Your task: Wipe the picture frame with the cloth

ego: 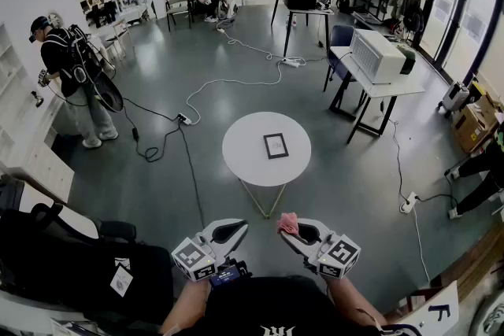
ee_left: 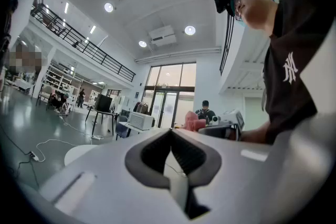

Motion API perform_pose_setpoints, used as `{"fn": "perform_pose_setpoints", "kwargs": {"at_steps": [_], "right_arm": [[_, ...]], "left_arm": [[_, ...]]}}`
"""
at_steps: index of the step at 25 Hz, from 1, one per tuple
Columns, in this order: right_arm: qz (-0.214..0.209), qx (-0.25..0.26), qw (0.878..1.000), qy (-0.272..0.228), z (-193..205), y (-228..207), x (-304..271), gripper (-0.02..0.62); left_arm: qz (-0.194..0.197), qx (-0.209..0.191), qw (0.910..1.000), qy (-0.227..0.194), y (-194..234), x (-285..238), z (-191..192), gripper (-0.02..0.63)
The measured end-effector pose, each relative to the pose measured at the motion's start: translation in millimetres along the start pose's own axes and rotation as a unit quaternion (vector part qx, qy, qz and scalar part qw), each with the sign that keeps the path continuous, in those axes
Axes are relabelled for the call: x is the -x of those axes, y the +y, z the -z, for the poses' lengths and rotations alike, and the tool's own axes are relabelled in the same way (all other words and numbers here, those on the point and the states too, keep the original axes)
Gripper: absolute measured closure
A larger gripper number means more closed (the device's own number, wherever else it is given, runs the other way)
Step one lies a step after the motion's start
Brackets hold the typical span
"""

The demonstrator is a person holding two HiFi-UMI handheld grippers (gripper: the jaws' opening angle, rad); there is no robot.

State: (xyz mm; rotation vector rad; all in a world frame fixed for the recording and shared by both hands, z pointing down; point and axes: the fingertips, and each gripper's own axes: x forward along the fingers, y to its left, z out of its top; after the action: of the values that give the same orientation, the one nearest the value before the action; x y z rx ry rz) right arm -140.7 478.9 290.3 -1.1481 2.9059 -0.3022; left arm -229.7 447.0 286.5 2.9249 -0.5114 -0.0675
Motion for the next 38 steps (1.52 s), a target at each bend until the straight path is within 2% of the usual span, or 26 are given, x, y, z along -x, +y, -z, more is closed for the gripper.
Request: {"fn": "perform_pose_setpoints", "kwargs": {"at_steps": [10,14,18,25,35,38], "right_arm": [[0.019,-0.008,1.0,0.006,13,11,-8,0.514],[0.024,-0.009,1.0,0.009,18,9,-9,0.514],[0.036,-0.009,0.999,-0.001,13,8,-12,0.508],[0.026,-0.004,1.0,0.003,13,16,-17,0.506],[0.036,-0.014,0.999,0.012,19,26,-9,0.506],[0.043,-0.019,0.999,0.013,22,28,-5,0.506]], "left_arm": [[0.036,0.026,0.999,0.011,6,-11,6,0.617],[0.037,0.011,0.9991,0.018,10,-12,12,0.617],[0.044,0.014,0.9988,0.019,6,-6,15,0.617],[0.075,0.016,0.997,-0.007,-3,2,11,0.617],[0.146,0.039,0.9885,-0.008,-27,-4,20,0.604],[0.151,0.045,0.9875,0.0,-28,-9,28,0.604]]}}
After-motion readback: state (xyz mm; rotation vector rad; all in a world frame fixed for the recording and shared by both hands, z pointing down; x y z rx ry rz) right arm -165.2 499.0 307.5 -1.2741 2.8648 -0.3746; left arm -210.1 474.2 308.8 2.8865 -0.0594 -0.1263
